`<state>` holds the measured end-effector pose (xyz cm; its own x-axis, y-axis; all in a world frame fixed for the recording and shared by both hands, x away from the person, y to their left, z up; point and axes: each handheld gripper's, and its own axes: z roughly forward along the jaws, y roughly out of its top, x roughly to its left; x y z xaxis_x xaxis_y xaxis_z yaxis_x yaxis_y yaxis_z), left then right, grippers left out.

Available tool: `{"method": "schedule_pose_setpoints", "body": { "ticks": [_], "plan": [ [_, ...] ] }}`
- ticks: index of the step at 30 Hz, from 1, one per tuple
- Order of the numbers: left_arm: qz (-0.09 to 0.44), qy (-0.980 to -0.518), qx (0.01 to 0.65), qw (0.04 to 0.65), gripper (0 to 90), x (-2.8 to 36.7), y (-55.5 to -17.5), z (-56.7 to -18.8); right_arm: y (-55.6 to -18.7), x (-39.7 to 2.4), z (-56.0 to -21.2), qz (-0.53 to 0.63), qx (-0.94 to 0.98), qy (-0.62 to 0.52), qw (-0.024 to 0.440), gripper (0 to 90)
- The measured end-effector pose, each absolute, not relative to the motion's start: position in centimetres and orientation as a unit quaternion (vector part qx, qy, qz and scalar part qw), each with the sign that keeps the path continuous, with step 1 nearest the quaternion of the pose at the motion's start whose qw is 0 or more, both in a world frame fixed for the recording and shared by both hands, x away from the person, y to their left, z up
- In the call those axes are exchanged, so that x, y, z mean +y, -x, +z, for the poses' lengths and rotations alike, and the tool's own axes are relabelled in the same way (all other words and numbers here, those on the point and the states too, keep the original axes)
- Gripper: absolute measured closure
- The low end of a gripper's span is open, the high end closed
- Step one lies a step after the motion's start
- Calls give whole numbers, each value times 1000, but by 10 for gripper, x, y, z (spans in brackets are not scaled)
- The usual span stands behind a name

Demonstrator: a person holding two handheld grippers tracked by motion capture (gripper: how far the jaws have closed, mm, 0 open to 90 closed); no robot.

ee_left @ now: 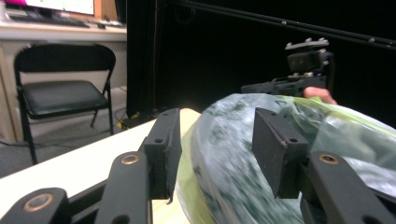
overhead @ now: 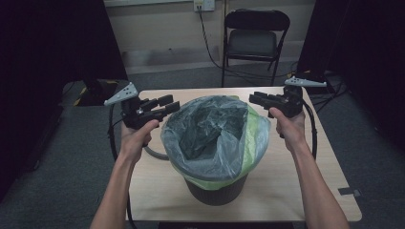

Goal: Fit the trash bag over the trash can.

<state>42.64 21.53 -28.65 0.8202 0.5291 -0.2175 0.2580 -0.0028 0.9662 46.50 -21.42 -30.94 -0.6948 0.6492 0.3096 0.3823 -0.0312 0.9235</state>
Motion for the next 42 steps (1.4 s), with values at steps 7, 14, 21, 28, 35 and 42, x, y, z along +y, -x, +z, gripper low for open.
{"method": "schedule_pose_setpoints", "body": {
  "ticks": [7,14,21,28,35,42],
  "plan": [
    [96,-701,274,651,809,216,-429,-299,-448,-204,-290,622,696,-340,116,582],
    [113,-697,288,647,900,230,-414,-301,-426,-198,-280,613,713,-320,120,531],
    [112,-700,304,636,900,241,-400,-316,-415,-192,-275,608,725,-304,115,522],
    [103,-709,306,627,900,246,-386,-329,-420,-192,-281,595,730,-313,125,772],
    [119,-680,314,652,855,255,-390,-318,-433,-203,-289,619,702,-334,110,900],
    [115,-666,300,673,613,240,-405,-299,-443,-213,-312,616,693,-363,98,900]
  ]
}}
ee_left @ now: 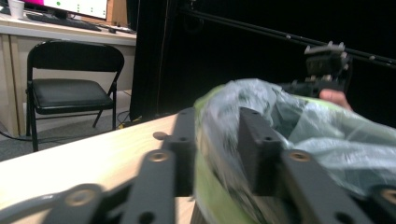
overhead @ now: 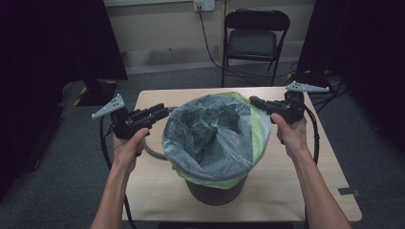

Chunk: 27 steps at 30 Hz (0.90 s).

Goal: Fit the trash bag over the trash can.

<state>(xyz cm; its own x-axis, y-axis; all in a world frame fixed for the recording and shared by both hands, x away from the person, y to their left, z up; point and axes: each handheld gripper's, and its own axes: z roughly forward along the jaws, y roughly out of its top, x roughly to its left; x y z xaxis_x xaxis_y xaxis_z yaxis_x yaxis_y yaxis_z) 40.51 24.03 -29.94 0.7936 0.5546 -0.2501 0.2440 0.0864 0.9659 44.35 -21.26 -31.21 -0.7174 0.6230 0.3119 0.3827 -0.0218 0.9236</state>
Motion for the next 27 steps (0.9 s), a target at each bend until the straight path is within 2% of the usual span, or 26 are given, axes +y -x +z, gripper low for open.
{"method": "schedule_pose_setpoints", "body": {
  "ticks": [6,11,14,16,19,21,27],
  "plan": [
    [97,-662,297,681,500,226,-421,-292,-447,-215,-344,616,695,-362,81,900],
    [79,-678,291,671,487,214,-431,-294,-451,-210,-366,588,712,-377,75,900],
    [67,-689,284,663,568,210,-434,-298,-451,-210,-362,590,708,-379,87,900],
    [70,-693,278,661,702,210,-433,-298,-451,-212,-356,594,706,-375,95,900],
    [72,-695,274,660,888,212,-433,-298,-449,-216,-346,595,703,-373,111,805],
    [73,-695,275,660,900,213,-432,-299,-448,-217,-339,595,705,-370,111,740],
    [82,-687,303,655,900,226,-430,-308,-440,-216,-321,605,700,-357,127,665]
  ]
}}
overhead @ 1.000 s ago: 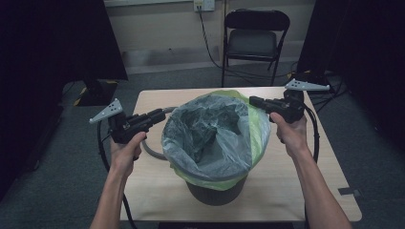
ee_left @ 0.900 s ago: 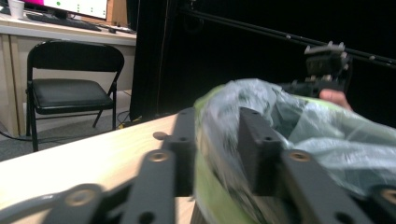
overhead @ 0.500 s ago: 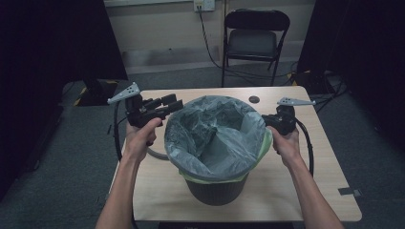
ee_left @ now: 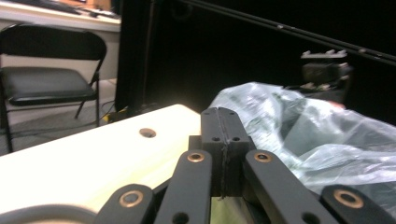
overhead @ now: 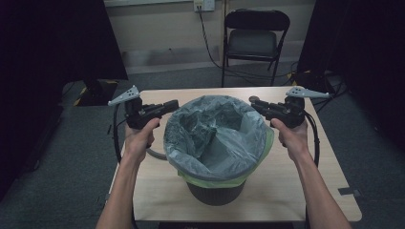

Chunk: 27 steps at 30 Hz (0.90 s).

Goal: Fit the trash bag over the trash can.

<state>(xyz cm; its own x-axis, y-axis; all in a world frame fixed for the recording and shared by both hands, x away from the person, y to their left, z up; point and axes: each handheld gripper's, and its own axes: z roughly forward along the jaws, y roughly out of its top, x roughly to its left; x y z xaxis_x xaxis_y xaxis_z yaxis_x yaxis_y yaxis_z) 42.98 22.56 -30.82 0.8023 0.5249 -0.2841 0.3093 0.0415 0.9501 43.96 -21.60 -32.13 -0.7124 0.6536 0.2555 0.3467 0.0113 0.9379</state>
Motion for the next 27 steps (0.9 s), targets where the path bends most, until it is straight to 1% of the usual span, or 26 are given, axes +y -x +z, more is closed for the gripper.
{"method": "schedule_pose_setpoints", "body": {
  "ticks": [5,7,9,11,14,16,17,18,19,21,22,23,25,27],
  "plan": [
    [82,-678,306,663,898,232,-424,-315,-438,-212,-313,604,697,-359,142,590],
    [84,-675,310,664,789,234,-420,-313,-439,-211,-304,609,696,-354,140,562],
    [87,-667,316,669,718,237,-417,-310,-438,-208,-293,613,696,-344,144,530],
    [84,-653,318,682,619,240,-414,-307,-438,-204,-284,615,698,-336,145,486],
    [88,-661,312,677,556,239,-410,-302,-436,-195,-270,615,705,-323,144,431],
    [86,-675,310,664,514,234,-408,-301,-434,-190,-263,616,709,-311,145,421],
    [87,-685,310,653,500,230,-408,-300,-434,-187,-259,619,709,-305,146,395],
    [90,-694,307,645,498,227,-408,-300,-433,-184,-255,626,706,-300,140,366],
    [87,-700,302,641,504,223,-408,-301,-434,-181,-251,632,706,-294,128,359],
    [90,-716,287,630,575,217,-408,-301,-434,-174,-243,633,709,-285,124,351],
    [96,-719,289,625,567,215,-409,-300,-434,-170,-238,634,712,-277,119,351],
    [102,-719,292,623,588,214,-410,-298,-435,-166,-235,636,714,-270,117,357],
    [98,-716,293,627,671,214,-413,-297,-434,-157,-227,636,720,-255,111,381],
    [95,-716,294,627,675,211,-416,-298,-435,-148,-221,636,725,-242,108,404]
  ]
}}
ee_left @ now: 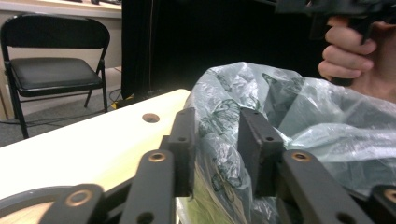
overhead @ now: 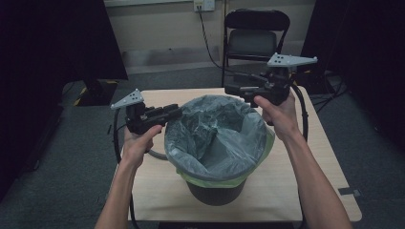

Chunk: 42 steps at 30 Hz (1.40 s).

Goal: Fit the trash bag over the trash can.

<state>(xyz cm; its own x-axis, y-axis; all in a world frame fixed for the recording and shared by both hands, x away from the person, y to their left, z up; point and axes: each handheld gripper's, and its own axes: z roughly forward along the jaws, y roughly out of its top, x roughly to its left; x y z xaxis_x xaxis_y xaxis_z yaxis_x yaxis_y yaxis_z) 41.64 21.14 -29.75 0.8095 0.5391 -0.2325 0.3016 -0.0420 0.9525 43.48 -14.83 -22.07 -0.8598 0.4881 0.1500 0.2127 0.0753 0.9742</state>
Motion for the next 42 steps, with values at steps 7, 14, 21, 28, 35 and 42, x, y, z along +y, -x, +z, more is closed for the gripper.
{"method": "schedule_pose_setpoints", "body": {
  "ticks": [7,14,21,28,35,42],
  "plan": [
    [78,-711,293,634,688,203,-429,-300,-442,-108,-214,589,777,-209,80,484],
    [67,-709,293,638,702,197,-437,-301,-454,-71,-232,519,835,-181,27,514],
    [62,-707,295,640,706,197,-439,-301,-463,-50,-257,425,887,-181,-5,381],
    [66,-703,300,642,645,201,-437,-299,-462,-46,-268,400,898,-183,-9,382],
    [80,-713,294,632,629,201,-430,-295,-460,-40,-289,335,921,-195,41,431],
    [90,-710,296,632,634,200,-427,-301,-456,-32,-298,304,935,-177,50,320]
  ]
}}
